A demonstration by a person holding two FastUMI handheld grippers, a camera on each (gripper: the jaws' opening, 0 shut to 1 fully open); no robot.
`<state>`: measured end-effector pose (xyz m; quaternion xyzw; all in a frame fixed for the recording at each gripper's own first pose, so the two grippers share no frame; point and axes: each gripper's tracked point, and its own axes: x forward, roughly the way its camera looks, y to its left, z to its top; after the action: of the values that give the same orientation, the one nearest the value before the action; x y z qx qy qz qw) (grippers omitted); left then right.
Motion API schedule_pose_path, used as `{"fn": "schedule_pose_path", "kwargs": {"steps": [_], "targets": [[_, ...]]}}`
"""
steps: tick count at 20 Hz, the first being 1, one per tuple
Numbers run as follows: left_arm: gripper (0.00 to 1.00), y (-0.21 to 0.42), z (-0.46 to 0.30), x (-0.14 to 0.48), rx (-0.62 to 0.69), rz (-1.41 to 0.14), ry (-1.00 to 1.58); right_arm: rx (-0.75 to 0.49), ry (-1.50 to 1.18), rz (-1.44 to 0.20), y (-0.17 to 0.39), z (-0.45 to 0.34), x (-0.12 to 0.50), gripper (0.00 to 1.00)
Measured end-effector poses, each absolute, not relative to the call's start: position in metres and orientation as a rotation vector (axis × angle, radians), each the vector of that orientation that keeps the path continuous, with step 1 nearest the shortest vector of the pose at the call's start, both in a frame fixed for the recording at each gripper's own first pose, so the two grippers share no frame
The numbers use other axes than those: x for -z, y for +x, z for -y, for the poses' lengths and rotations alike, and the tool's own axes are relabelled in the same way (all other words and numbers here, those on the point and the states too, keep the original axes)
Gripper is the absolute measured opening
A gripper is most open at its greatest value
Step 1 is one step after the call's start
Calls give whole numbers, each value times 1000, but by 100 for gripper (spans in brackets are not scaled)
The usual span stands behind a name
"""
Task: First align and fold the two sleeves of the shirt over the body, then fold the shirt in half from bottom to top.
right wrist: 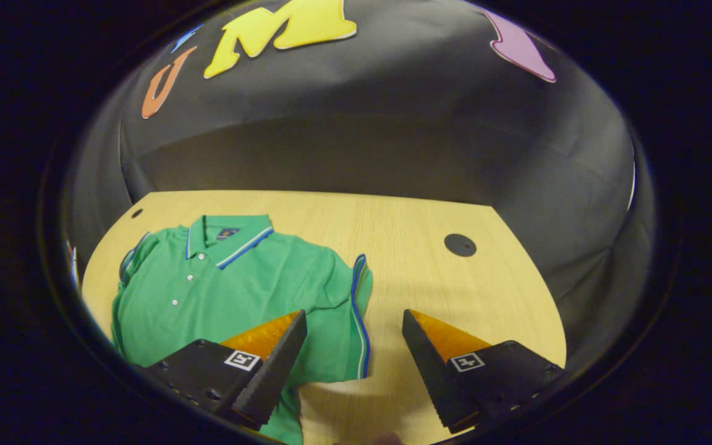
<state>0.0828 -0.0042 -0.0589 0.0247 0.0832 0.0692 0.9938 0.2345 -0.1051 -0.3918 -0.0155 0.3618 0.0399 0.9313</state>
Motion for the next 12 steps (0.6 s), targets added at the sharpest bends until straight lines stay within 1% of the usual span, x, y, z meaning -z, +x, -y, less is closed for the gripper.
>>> {"fn": "schedule_pose_path", "kwargs": {"steps": [1,3,5,6,7,8,9,10,12], "targets": [[100,83,4,63,-140,-175,53,-78,-22,-754,237,105,399,95],[100,82,1,70,-147,-193,62,-71,-10,-783,239,106,411,91],[100,81,-1,77,-155,-212,63,-76,17,-816,237,103,418,75],[100,81,-3,78,-160,-217,60,-84,49,-815,239,98,417,58],[100,81,-5,78,-164,-219,57,-85,61,-831,239,96,418,48],[100,81,-6,78,-167,-220,55,-90,77,-836,240,95,415,22],[100,81,-5,79,-170,-222,55,-83,81,-845,241,96,417,14],[100,80,-6,78,-170,-223,57,-82,91,-852,244,96,418,3],[100,78,-7,75,-173,-216,64,-79,106,-864,244,95,414,3]]}}
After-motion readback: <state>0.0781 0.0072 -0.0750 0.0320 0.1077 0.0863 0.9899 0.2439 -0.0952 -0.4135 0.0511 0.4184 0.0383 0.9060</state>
